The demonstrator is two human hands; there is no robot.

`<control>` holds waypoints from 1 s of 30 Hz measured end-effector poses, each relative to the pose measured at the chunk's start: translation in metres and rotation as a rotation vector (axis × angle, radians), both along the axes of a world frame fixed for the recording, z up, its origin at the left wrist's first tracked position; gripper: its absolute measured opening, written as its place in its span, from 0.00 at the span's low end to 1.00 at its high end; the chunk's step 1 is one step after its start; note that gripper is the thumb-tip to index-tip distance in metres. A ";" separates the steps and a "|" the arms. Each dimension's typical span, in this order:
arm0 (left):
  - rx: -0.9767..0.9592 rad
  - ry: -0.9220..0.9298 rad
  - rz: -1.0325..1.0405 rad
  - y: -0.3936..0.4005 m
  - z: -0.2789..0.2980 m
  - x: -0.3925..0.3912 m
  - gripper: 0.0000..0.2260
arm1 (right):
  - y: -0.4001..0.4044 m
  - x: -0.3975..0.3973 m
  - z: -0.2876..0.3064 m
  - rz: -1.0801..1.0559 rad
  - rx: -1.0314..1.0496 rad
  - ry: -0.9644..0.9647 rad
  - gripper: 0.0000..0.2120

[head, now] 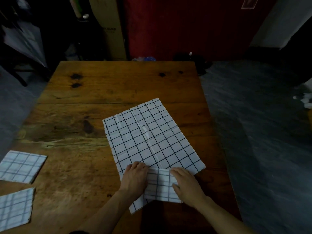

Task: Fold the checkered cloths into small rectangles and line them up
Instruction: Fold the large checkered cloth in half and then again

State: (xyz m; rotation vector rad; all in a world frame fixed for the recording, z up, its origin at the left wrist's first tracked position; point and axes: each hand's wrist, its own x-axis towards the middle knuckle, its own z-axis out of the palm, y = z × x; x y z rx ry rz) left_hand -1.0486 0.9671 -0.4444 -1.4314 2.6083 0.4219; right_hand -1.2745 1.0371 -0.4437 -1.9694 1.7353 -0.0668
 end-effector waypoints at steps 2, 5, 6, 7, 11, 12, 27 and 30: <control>0.015 0.001 0.026 -0.006 0.006 -0.005 0.23 | -0.009 0.003 0.002 -0.031 -0.033 0.012 0.23; 0.037 -0.020 0.058 -0.012 0.009 -0.012 0.28 | -0.019 0.005 0.005 -0.074 -0.028 0.129 0.22; 0.050 -0.040 0.061 -0.013 0.009 -0.014 0.29 | -0.021 0.005 0.006 -0.081 -0.018 0.167 0.22; 0.063 -0.058 0.058 -0.014 0.008 -0.015 0.31 | -0.023 0.005 0.006 -0.083 -0.009 0.195 0.22; 0.069 -0.109 0.027 -0.017 0.008 -0.019 0.30 | -0.027 0.007 0.004 -0.090 0.011 0.227 0.23; 0.059 -0.118 0.025 -0.018 0.009 -0.019 0.29 | -0.028 0.008 0.004 -0.095 0.016 0.224 0.22; -0.018 0.289 0.004 -0.029 0.032 -0.004 0.03 | -0.029 0.001 0.053 -0.198 0.042 -0.189 0.04; -0.070 0.431 -0.010 -0.037 0.051 0.001 0.02 | -0.032 -0.005 0.076 -0.249 0.003 -0.234 0.06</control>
